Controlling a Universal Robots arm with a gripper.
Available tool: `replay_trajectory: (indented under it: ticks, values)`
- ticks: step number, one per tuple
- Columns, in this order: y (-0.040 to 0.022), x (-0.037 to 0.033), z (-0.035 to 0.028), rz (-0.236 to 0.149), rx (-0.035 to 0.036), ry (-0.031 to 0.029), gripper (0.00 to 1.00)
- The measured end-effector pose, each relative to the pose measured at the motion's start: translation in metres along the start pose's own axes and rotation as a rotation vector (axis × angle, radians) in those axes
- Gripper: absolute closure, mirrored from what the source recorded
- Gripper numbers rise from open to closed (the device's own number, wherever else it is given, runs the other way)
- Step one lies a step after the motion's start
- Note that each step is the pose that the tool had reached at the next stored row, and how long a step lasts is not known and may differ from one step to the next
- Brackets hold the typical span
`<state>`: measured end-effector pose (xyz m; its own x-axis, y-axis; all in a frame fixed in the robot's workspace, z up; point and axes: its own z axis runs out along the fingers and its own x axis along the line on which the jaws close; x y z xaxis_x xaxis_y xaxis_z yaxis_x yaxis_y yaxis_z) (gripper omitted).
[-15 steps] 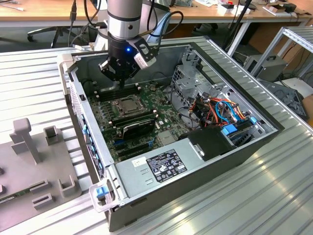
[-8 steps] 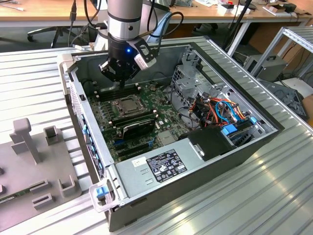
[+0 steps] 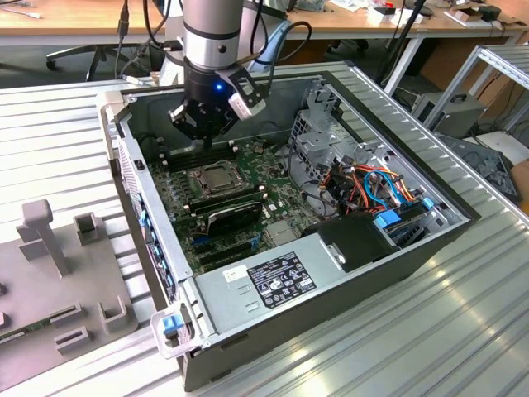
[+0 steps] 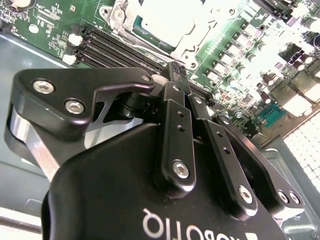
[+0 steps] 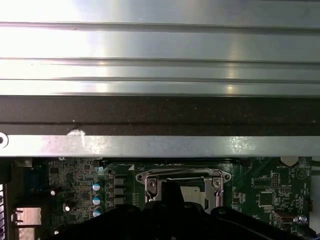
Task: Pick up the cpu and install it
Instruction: 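Install the first cpu locking lever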
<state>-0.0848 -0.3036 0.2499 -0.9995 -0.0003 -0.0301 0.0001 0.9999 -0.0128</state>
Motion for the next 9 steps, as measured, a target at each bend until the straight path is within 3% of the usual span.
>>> replay_trajectory:
  ticks: [9]
  values:
    - [0.0001, -0.0059, 0.0018, 0.000, -0.0001, 0.0000, 0.89]
